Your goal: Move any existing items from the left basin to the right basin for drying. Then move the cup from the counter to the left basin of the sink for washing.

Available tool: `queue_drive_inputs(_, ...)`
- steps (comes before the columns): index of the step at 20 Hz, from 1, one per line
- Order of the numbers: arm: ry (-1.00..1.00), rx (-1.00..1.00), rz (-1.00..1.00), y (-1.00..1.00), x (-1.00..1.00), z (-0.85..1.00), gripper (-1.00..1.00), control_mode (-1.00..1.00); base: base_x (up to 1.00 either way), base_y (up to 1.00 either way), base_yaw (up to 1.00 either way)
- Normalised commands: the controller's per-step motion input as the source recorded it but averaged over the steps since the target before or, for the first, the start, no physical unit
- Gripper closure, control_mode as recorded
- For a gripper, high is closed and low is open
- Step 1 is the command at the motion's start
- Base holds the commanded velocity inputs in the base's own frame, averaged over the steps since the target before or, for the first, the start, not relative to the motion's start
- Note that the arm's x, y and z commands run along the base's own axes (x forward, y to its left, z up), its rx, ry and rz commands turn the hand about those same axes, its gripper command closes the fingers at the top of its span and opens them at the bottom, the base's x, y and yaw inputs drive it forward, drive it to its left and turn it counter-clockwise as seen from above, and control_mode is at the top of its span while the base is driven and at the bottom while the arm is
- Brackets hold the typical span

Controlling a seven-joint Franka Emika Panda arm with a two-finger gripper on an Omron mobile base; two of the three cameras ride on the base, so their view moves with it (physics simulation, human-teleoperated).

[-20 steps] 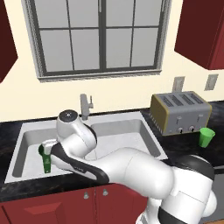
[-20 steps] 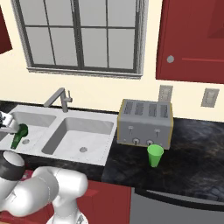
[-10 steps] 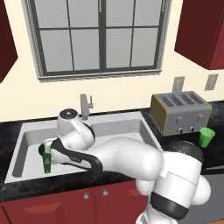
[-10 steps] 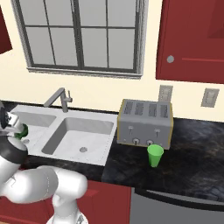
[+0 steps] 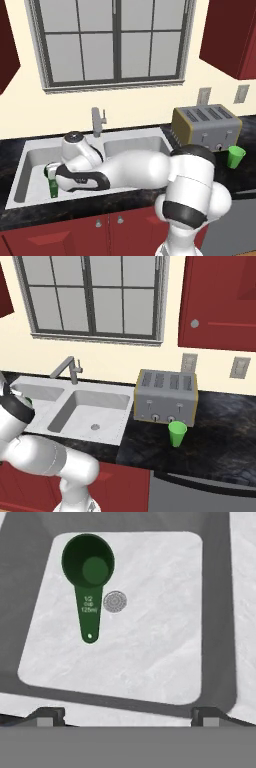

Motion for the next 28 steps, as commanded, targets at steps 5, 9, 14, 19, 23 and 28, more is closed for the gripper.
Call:
queue_drive_inputs(5, 0.00, 0.00, 0.00, 0.13, 0.19, -0.12, -1.00, -1.00, 0.00, 0.00, 0.00)
queue_drive_inputs(9, 0.00, 0.00, 0.00, 0.21, 0.20, -0.03, -1.00, -1.00, 0.00, 0.00, 0.00)
queue_drive_inputs(14, 0.00, 0.00, 0.00, 0.23, 0.19, -0.01, -1.00, -1.00, 0.00, 0.00, 0.00)
queue_drive_inputs(19, 0.00, 0.00, -0.01, 0.27, 0.13, -0.08, -1.00, -1.00, 0.00, 0.00, 0.00)
queue_drive_inputs(23, 0.00, 0.00, -0.01, 0.21, 0.07, -0.20, -1.00, -1.00, 0.00, 0.00, 0.00)
queue_drive_inputs(28, 0.00, 0.00, -0.01, 0.12, 0.07, -0.17, -1.00, -1.00, 0.00, 0.00, 0.00)
